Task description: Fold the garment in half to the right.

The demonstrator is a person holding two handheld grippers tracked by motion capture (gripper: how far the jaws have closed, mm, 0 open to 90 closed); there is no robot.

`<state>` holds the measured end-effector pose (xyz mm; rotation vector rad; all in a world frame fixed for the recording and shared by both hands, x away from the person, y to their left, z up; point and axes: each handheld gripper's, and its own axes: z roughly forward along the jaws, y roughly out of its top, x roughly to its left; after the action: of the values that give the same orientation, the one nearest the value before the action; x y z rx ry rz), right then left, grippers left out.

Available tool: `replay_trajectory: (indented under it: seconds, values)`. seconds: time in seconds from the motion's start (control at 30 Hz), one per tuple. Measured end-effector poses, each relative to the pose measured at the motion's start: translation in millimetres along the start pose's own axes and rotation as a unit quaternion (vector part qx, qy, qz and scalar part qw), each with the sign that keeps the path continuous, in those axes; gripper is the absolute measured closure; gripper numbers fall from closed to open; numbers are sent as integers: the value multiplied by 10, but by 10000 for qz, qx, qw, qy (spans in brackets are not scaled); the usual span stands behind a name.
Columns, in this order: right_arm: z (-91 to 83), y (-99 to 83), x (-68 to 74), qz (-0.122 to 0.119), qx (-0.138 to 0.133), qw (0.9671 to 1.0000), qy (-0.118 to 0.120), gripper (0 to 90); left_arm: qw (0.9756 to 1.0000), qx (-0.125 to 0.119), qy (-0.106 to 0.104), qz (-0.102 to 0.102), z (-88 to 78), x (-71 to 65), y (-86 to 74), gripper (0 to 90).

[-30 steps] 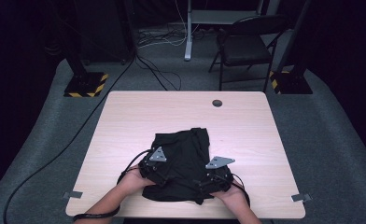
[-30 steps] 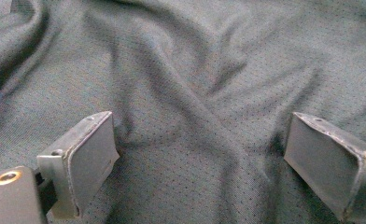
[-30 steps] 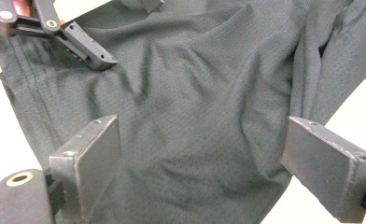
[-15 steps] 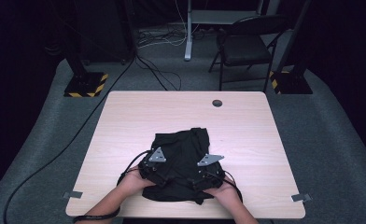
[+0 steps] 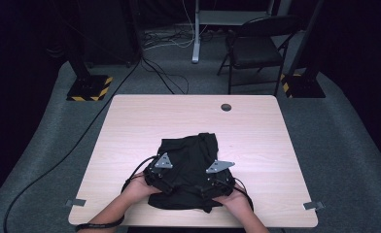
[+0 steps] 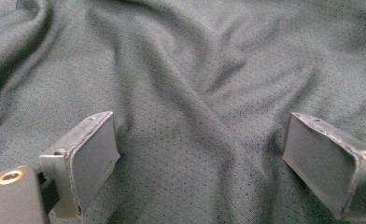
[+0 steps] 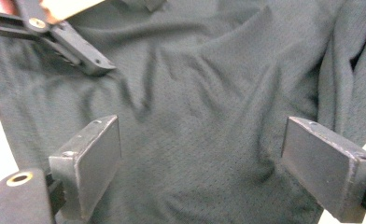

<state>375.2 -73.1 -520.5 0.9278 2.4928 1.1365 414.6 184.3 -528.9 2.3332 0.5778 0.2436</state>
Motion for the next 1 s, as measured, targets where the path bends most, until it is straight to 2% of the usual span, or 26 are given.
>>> replay_trajectory:
  seconds: [0.07,0.2,0.4,0.47,0.53,0.67,0.87,1.0]
  values:
    - [-44,4,12,-6,-27,10000,30,109,10000,4,27,-14,-3,13,10,100]
    - [-79,-50,27,-123,105,9999,-32,112,9999,-51,76,-47,0,34,32,102]
    - [-49,-129,3,-67,302,9995,-81,113,9994,-206,264,-19,45,97,81,104]
    - [-36,-147,4,-38,299,9995,-93,107,9993,-197,322,-73,88,134,88,104]
    - [-30,-157,9,-63,283,9995,-116,105,9993,-206,230,-187,121,165,78,94]
    - [-31,-181,7,-72,258,9996,-83,92,9995,-180,200,-158,114,165,74,91]
    - [-52,-215,-18,83,284,9996,3,86,9997,-103,159,-121,88,145,66,90]
    - [-61,-221,-10,45,301,9995,18,86,9999,-37,146,-76,75,130,71,93]
